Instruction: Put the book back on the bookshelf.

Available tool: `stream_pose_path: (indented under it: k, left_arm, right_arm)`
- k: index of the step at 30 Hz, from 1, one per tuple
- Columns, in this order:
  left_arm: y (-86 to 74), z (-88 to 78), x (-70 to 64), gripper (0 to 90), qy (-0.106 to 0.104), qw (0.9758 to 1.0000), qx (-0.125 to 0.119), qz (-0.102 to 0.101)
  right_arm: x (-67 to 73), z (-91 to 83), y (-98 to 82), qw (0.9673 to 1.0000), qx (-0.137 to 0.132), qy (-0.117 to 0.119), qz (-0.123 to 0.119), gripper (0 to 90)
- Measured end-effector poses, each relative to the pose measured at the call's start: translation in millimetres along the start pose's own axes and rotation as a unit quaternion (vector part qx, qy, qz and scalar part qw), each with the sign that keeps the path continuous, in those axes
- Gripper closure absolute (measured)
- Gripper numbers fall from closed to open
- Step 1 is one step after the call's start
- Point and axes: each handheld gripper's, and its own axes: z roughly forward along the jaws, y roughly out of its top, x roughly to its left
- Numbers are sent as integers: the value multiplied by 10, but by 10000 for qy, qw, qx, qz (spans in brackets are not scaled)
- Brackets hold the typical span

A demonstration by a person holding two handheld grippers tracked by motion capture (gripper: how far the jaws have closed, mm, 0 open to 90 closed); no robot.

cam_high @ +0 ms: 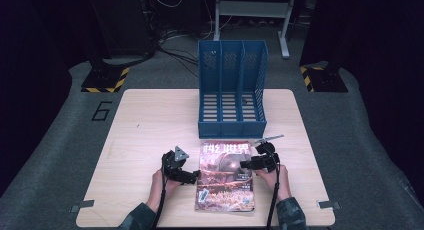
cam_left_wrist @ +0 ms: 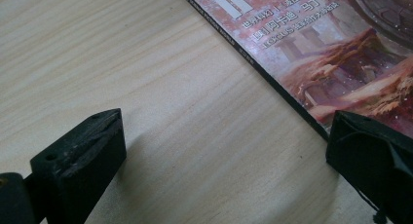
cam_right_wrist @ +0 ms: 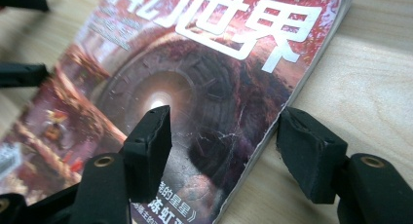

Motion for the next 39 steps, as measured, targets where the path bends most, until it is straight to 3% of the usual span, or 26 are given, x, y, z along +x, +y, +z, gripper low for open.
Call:
stream_pose_path:
  k: [1,2,4,5,10,14,17,27,29,31,36,37,39]
  left_arm:
    - [0,-1,0,9,-1,10000,5,-4]
    - [0,-1,0,10,-1,10000,5,-4]
    - [1,-5,3,12,-25,10000,20,13]
    - [2,-10,9,13,-86,10000,44,22]
    - [2,-7,7,16,-79,10000,11,22]
    - [0,-6,4,17,-65,10000,0,17]
    - [-2,-1,0,19,-34,10000,-41,18]
    - [-3,-1,-2,22,-45,10000,-48,11]
    - [-3,-2,0,22,-38,10000,-46,26]
    - [-3,-2,1,22,-38,10000,-46,27]
    - [-4,0,-5,23,-66,10000,-48,-15]
    - [-3,-2,0,23,-41,10000,-45,25]
    - [-3,-2,0,23,-38,10000,-47,26]
  right_arm:
    - [-37,-22,-17,9997,-137,172,80,390]
    - [-37,-22,-17,9997,-137,172,80,390]
    - [-57,-63,-29,9987,-300,386,160,416]
    - [-66,-94,-31,9971,-433,593,183,420]
    - [-40,-117,-19,9957,-504,765,163,421]
    - [-21,-165,-9,9914,-835,1000,124,435]
    - [-8,-166,47,9886,-1089,1036,-36,437]
    - [-31,4,154,9900,-1028,969,25,441]
    - [-31,48,177,9916,-981,844,-29,443]
    - [2,87,205,9946,-883,519,-153,456]
    - [9,211,238,9950,-686,706,-152,453]
    - [-11,252,239,9967,-576,552,-152,464]
    - [2,255,241,9975,-599,334,-196,486]
